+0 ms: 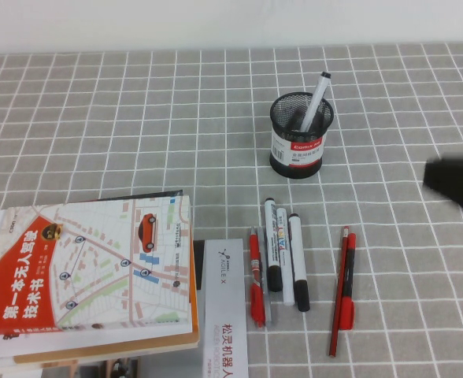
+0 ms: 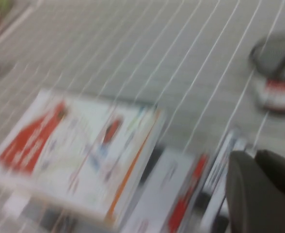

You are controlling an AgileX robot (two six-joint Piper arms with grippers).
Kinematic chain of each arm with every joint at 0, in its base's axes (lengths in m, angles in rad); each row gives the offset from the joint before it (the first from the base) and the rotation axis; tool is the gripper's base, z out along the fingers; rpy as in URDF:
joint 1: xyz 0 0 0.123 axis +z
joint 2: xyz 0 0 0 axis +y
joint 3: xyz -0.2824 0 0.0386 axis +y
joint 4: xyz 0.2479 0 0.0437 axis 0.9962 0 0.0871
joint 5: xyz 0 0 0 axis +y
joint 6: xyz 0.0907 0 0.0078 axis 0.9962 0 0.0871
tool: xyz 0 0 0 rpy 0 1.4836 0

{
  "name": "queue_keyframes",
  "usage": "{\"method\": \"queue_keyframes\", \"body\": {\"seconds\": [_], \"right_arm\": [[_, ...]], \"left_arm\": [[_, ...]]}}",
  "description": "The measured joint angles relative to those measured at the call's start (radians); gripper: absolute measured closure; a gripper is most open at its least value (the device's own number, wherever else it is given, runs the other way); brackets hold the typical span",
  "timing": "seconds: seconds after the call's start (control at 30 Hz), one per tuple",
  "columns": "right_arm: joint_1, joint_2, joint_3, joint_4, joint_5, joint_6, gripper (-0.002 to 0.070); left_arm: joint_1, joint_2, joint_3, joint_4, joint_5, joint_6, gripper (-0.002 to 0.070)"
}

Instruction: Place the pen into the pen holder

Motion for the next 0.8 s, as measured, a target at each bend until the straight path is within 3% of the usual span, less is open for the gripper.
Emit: {"method": "queue_keyframes", "body": {"seconds": [0.1,0.23,0.57,0.8], "right_arm": [[0.0,0.009,0.002,-0.01,0.092,0.0,0.0688],[0.0,0.012,0.025,-0.161,0.127,0.0,0.0688],[-0.009,-0.278,0.156,-0.411,-0.013,0.0,0.0689],[-0.24,-0.6,0.38,-0.413,-0.043,0.0,0.0689]], "left_arm": [[0.0,0.0,0.0,0.0,0.0,0.0,0.0678],[0.0,0.0,0.0,0.005,0.0,0.0,0.0678],[0.0,0.0,0.0,0.005,0.0,0.0,0.0678],[0.0,0.0,0.0,0.005,0.0,0.0,0.0678]]}}
